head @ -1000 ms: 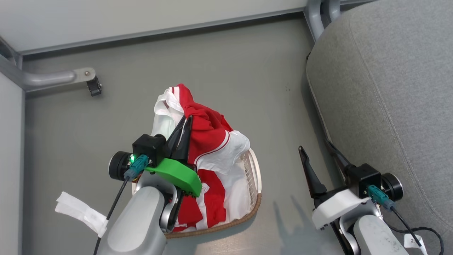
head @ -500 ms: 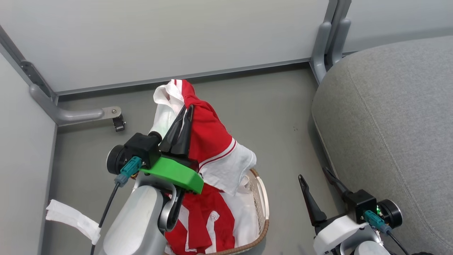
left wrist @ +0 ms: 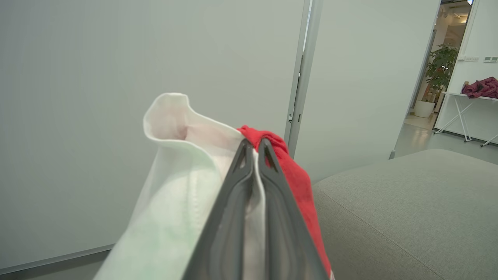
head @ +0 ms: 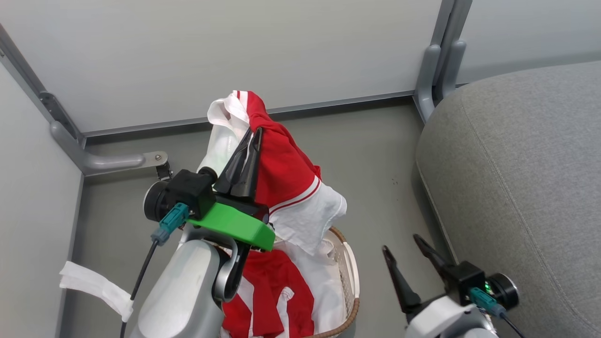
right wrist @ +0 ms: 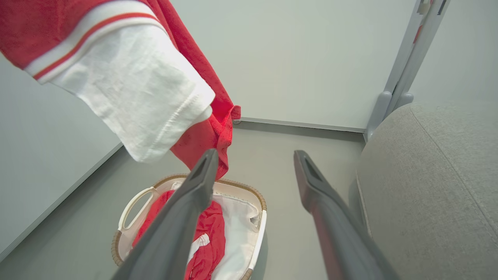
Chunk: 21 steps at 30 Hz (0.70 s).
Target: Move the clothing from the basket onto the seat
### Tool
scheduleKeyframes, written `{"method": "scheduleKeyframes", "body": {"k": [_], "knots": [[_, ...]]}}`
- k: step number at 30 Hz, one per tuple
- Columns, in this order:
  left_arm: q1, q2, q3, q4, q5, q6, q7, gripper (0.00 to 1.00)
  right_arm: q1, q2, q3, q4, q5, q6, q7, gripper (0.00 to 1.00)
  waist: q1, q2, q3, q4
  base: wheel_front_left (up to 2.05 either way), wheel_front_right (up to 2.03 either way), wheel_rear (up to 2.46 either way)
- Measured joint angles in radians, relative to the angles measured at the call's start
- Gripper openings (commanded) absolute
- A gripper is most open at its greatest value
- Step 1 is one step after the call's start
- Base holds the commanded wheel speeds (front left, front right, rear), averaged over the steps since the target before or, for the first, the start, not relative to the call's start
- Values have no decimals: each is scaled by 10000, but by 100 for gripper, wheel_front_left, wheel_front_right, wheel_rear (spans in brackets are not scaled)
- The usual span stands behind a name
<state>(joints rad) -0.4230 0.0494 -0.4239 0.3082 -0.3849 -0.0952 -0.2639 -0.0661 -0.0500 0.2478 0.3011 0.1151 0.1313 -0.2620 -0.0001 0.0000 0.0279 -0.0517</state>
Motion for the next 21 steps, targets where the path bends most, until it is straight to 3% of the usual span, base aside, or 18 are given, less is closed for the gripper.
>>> {"method": "scheduleKeyframes", "body": {"k": [7,14,21], "knots": [[-71,0,-422,-69,-293,17,0,0,-1925,-159,1762,188,391,-2,-2,100,0,0,215,213,0,0,0],[-218,4,-957,-151,-537,134,0,0,-4189,-669,3948,1185,1183,0,-15,100,0,0,418,606,0,0,0],[-402,4,-1599,-307,-880,207,0,0,-5547,-823,4769,1998,1530,0,-15,100,0,0,534,1074,0,0,0]]}}
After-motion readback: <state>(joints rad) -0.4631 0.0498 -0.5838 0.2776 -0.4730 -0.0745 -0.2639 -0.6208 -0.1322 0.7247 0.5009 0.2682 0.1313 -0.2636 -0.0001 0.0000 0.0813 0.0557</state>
